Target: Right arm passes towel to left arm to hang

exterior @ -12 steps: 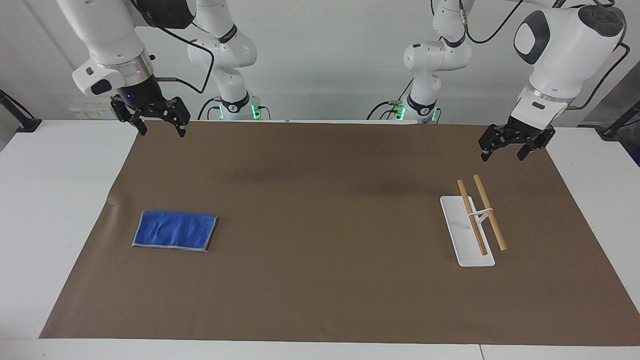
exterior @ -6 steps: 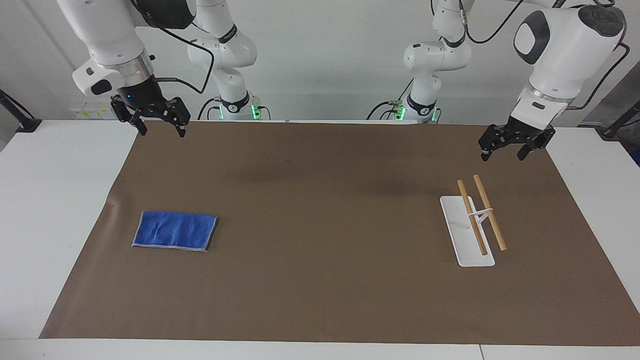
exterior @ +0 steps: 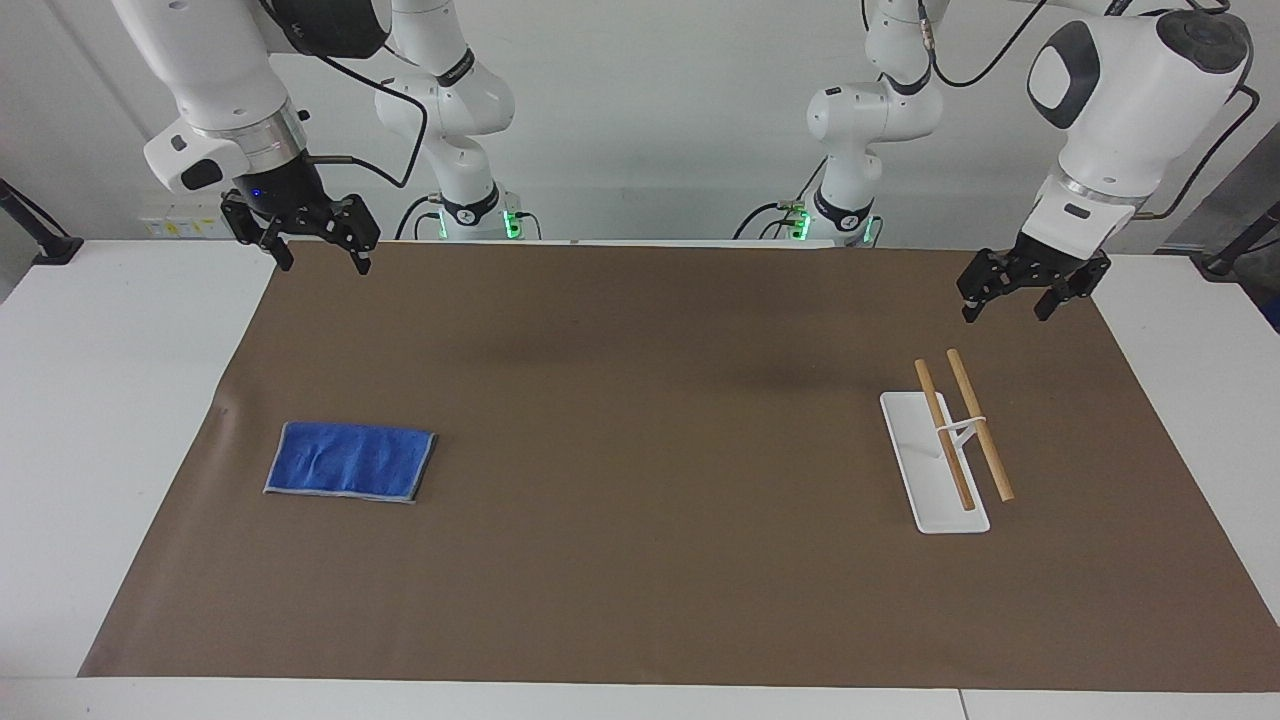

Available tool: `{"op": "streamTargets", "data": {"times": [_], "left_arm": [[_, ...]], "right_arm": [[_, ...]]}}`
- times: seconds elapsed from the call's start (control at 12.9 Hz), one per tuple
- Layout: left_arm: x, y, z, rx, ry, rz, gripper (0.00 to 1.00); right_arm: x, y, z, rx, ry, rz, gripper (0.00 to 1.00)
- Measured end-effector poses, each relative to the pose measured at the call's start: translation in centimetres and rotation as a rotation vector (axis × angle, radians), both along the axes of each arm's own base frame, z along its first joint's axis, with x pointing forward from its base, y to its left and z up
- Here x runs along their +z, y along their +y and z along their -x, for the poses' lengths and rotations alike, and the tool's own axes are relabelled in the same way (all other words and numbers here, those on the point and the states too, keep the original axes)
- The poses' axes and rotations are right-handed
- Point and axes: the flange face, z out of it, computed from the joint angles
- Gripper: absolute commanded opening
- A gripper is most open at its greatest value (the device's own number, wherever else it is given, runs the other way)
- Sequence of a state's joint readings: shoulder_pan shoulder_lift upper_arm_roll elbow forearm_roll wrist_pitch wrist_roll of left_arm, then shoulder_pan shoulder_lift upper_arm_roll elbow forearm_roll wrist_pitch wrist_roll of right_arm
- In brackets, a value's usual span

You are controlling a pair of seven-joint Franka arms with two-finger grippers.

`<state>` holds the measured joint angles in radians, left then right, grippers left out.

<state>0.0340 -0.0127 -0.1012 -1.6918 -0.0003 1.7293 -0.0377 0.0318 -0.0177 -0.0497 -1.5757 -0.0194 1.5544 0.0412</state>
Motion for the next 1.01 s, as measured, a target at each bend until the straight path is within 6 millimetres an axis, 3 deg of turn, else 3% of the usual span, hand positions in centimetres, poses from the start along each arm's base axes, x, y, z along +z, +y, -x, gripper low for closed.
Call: {"op": "streamTargets", "data": {"times": [0.31,0.78,1.01], "left_arm": [[0.0,0.0,0.0,0.000,0.000,0.000,1.00],[0.0,0.0,0.0,0.000,0.000,0.000,1.00],[0.0,0.0,0.0,0.000,0.000,0.000,1.00]], "right_arm": [[-1.3,-0.4,-0.4,-0.004,-0.036,0.000,1.00],[-8.5,-5.8,0.6,0.040,-0.069,0.005,1.00],[-13.4,-6.9,0.3,0.055,-0.098,0.012,1.00]]}}
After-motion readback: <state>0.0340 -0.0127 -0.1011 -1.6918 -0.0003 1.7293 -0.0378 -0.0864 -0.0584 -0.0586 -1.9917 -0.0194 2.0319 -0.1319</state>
